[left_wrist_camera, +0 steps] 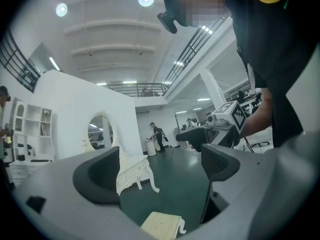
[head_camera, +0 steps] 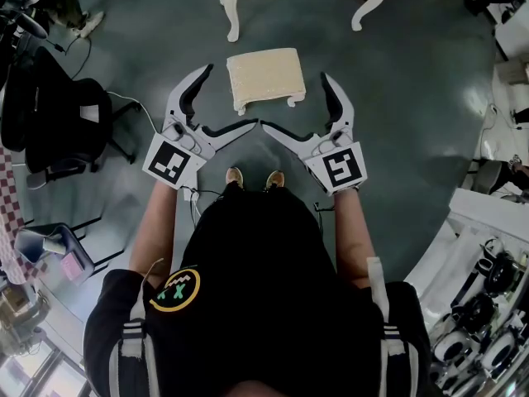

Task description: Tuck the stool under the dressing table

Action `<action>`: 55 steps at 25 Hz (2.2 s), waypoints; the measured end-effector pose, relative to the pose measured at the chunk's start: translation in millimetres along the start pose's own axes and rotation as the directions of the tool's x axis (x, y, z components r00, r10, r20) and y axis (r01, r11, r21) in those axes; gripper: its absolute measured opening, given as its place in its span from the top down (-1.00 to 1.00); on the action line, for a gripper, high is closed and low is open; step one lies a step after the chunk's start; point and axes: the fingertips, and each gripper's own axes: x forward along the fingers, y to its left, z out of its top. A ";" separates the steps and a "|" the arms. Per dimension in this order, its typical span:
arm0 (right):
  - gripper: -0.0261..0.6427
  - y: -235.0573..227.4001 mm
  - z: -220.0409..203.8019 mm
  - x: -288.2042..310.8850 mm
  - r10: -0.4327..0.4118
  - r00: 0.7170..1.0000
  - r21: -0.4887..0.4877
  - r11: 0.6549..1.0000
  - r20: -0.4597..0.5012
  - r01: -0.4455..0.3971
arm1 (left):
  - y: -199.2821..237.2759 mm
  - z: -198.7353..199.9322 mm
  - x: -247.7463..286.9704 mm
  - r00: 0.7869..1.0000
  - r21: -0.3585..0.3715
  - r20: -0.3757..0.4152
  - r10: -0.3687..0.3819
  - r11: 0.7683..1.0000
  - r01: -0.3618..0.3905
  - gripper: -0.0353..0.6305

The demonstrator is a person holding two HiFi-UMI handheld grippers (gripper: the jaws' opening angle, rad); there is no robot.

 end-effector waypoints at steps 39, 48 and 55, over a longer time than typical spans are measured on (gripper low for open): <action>-0.87 -53.9 -62.1 -25.0 0.033 0.999 0.054 0.998 0.014 -0.033 | -25.2 -58.2 54.7 0.993 -0.018 -0.089 0.079 0.997 -0.081 -0.59; -0.87 -108.1 -117.6 28.6 0.025 0.999 0.036 0.999 -0.038 -0.024 | 24.3 -123.6 106.2 0.989 -0.060 -0.115 0.095 0.993 -0.102 -0.59; -0.87 -152.0 -194.1 96.7 0.021 0.986 0.041 0.999 -0.163 -0.014 | 83.0 -223.0 144.4 0.977 -0.028 -0.209 0.039 0.999 -0.046 -0.59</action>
